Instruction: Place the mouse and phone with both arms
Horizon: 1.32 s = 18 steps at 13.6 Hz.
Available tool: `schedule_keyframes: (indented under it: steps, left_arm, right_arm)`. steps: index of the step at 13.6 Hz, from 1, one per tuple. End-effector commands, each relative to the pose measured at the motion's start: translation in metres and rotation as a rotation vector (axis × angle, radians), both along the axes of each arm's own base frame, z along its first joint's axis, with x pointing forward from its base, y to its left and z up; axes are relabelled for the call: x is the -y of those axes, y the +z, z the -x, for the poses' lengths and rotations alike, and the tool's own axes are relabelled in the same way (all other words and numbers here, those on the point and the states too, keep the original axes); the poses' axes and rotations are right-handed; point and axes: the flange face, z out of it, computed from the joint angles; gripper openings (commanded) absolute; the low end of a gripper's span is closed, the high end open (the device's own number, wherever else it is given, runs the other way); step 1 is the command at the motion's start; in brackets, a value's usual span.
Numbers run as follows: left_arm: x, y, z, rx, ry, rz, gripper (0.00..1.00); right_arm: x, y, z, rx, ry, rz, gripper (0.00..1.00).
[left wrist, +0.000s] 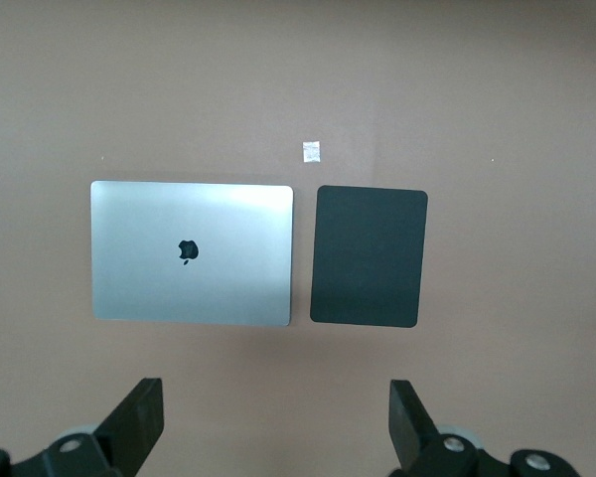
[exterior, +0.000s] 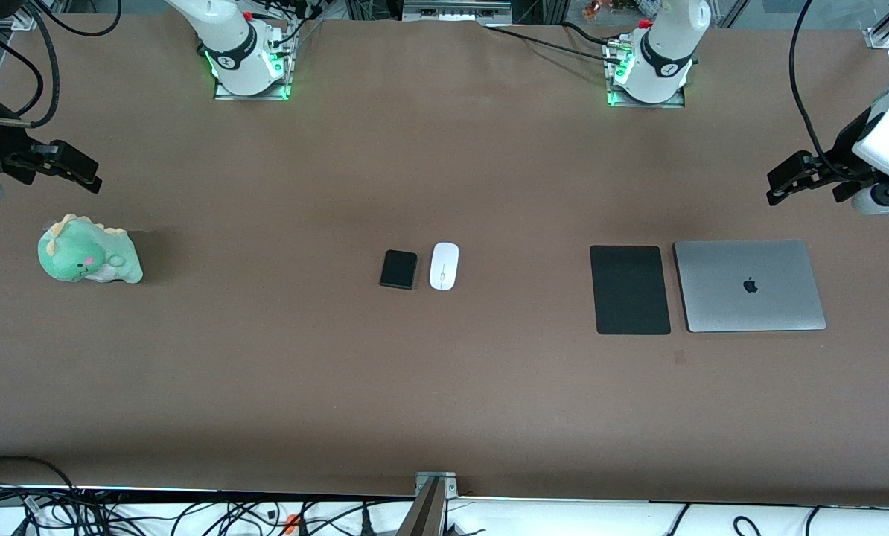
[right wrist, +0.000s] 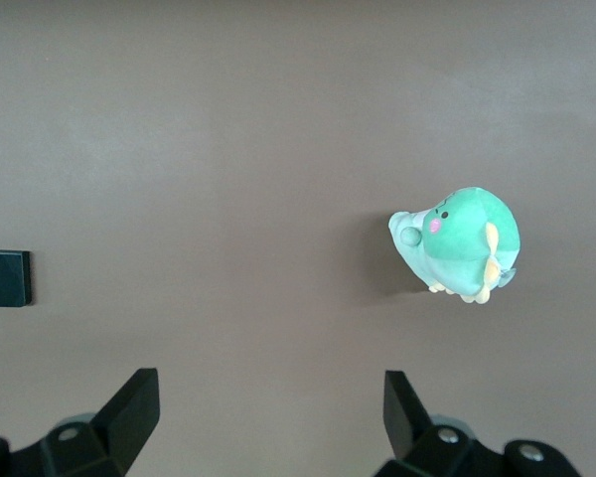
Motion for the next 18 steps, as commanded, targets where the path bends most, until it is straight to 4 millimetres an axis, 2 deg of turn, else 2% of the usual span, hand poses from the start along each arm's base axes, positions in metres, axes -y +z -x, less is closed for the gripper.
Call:
schedule_keyframes:
  steps: [1, 13, 16, 18]
  left_arm:
    - [0.003, 0.005, 0.007, -0.012, -0.018, 0.012, 1.0]
    - [0.011, 0.006, 0.004, -0.015, -0.024, 0.018, 1.0]
    - [0.03, 0.008, 0.004, -0.007, -0.059, 0.03, 1.0]
    - [0.034, 0.007, 0.004, -0.007, -0.074, 0.035, 1.0]
  right_arm:
    - [-0.002, 0.005, 0.01, 0.001, 0.0, -0.016, 1.0]
    - [0.0, 0.001, 0.015, -0.043, -0.003, -0.015, 1.0]
    - [0.0, -0.001, 0.014, -0.048, -0.003, -0.014, 1.0]
    - [0.0, -0.002, 0.015, -0.056, -0.004, -0.014, 1.0]
